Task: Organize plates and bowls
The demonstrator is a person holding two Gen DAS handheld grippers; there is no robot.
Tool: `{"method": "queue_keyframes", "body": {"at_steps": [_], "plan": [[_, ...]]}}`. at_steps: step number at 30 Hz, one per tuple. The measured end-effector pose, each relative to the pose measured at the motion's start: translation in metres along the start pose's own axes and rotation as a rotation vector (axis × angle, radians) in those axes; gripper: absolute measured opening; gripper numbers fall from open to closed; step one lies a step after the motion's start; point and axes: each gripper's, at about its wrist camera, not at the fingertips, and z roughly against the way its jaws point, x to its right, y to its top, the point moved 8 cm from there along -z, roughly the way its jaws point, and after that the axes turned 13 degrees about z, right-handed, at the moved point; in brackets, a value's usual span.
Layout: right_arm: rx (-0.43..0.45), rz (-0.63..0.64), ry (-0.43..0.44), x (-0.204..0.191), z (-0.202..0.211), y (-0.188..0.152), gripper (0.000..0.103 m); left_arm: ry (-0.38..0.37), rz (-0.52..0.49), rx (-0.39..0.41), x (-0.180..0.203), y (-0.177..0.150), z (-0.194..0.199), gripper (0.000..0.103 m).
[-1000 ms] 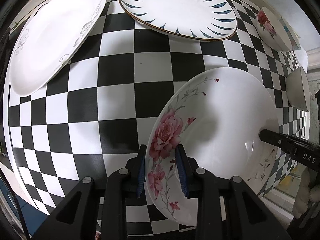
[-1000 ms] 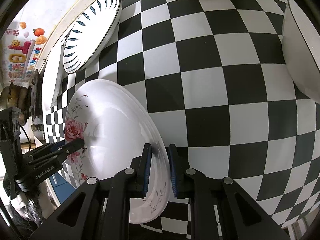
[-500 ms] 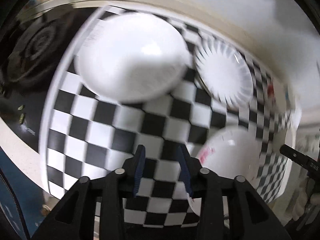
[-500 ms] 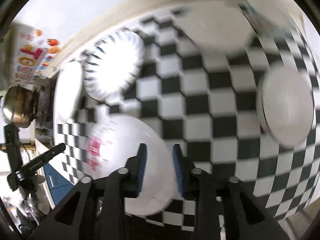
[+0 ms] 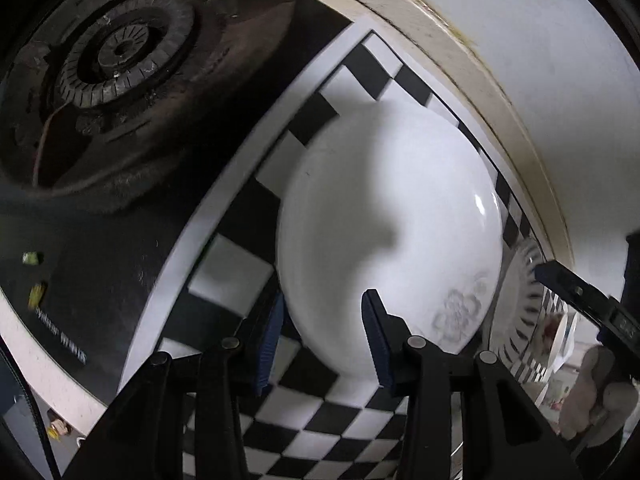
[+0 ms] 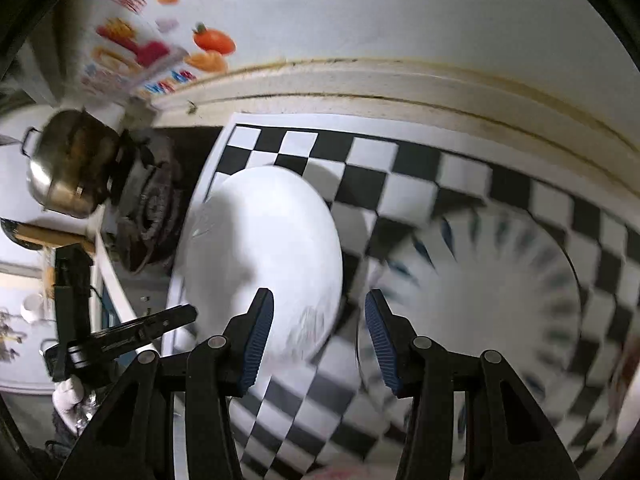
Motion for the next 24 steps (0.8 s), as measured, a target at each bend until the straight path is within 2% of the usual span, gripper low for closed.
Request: {"method": "queue_keyframes", "body": {"at_steps": [6, 9, 12, 14, 17, 20, 24], "plan": [[-0.099, -0.001, -0.001, 0.017, -0.045, 0.025, 0.051, 0.010, -0.005, -0.034, -0.001, 0.016, -0.019, 0.037], [-0.129, -0.012, 0.031, 0.023, -0.061, 0.030, 0.050, 0.023, -0.016, -0.049, -0.001, 0.018, -0.027, 0.037], [-0.158, -0.007, 0.074, 0.021, -0.075, 0.031, 0.039, 0.029, -0.022, -0.042, 0.000, 0.020, -0.030, 0.036], [-0.178, 0.008, 0.090, 0.018, -0.084, 0.027, 0.019, 0.046, -0.037, -0.026, -0.004, 0.022, -0.028, 0.027], [-0.152, 0.016, 0.107, 0.018, -0.085, 0.025, 0.017, 0.045, -0.037, -0.027, -0.007, 0.027, -0.030, 0.021], [-0.141, 0.007, 0.132, 0.017, -0.084, 0.023, 0.015, 0.053, -0.046, -0.018, -0.011, 0.031, -0.026, 0.021], [-0.137, 0.041, 0.106, 0.010, -0.079, 0.018, 0.015, 0.066, -0.064, 0.006, -0.013, 0.031, -0.014, 0.021]]}}
